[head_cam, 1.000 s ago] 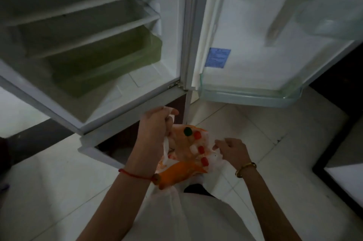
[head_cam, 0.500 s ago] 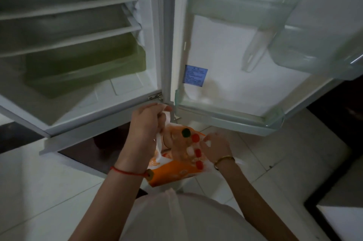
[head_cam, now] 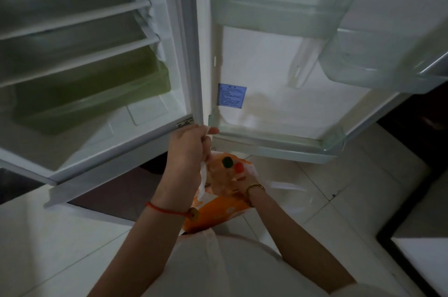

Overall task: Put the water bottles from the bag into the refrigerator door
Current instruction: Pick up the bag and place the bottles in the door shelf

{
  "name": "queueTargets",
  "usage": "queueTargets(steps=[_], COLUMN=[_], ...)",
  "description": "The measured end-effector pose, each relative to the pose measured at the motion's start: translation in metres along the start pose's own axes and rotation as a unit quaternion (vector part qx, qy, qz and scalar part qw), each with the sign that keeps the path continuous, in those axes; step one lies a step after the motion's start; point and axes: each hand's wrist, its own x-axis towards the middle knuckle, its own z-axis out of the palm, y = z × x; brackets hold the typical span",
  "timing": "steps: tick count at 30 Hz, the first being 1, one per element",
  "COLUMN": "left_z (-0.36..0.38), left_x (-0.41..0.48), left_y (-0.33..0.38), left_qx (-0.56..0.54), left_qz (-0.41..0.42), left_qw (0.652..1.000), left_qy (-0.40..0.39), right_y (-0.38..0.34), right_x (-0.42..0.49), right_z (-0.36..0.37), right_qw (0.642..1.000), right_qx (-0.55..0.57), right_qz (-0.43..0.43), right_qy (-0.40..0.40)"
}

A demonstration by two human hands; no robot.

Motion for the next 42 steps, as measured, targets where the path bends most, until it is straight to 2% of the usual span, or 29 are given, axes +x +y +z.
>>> queueTargets(steps=[8,11,14,18,22,25,31,34,36,39,42], left_z=[-0.017,-0.022,-0.02,-0.013,-0.005,-0.003,-0.005,-0.007,-0.008,-0.012,-0.015], left_x=[0.001,0.0,0.0,0.005,0.006,0.009,0.011,0.013,0.013,0.013,0.013], left_y=[0.01,0.013,0.015,0.017,0.02,0.023,0.028,0.029,0.03,0.03,0.031], left_qx=[0.0,0.007,-0.005,-0.02,-0.03,-0.027,-0.016,-0.024,-0.026,-0.029,-0.024], left_qz=[0.002,0.006,-0.002,-0.01,-0.016,-0.01,0.002,0.005,0.006,0.01,0.009], left_qw=[1.0,1.0,1.0,1.0,0.999,0.999,1.0,1.0,1.0,0.999,1.0], left_qy=[0.021,0.023,0.006,-0.007,-0.016,-0.02,-0.022,-0.015,-0.015,-0.016,-0.01], right_y=[0.018,0.008,-0.017,-0.042,-0.061,-0.075,-0.102,-0.117,-0.125,-0.136,-0.147], right_x=[0.009,-0.004,-0.038,-0.075,-0.101,-0.121,-0.153,-0.153,-0.144,-0.125,-0.106], right_z=[0.024,0.02,0.011,-0.006,-0.028,-0.045,-0.08,-0.089,-0.088,-0.082,-0.077], right_qw=[0.992,0.975,0.959,0.922,0.896,0.863,0.801,0.772,0.766,0.769,0.79], right_qx=[-0.075,-0.133,-0.143,-0.154,-0.164,-0.173,-0.108,-0.089,-0.084,-0.087,-0.122], right_qz=[-0.06,-0.134,-0.208,-0.296,-0.336,-0.381,-0.461,-0.475,-0.472,-0.46,-0.43], right_qy=[0.082,0.113,0.127,0.197,0.237,0.283,0.367,0.414,0.429,0.435,0.42])
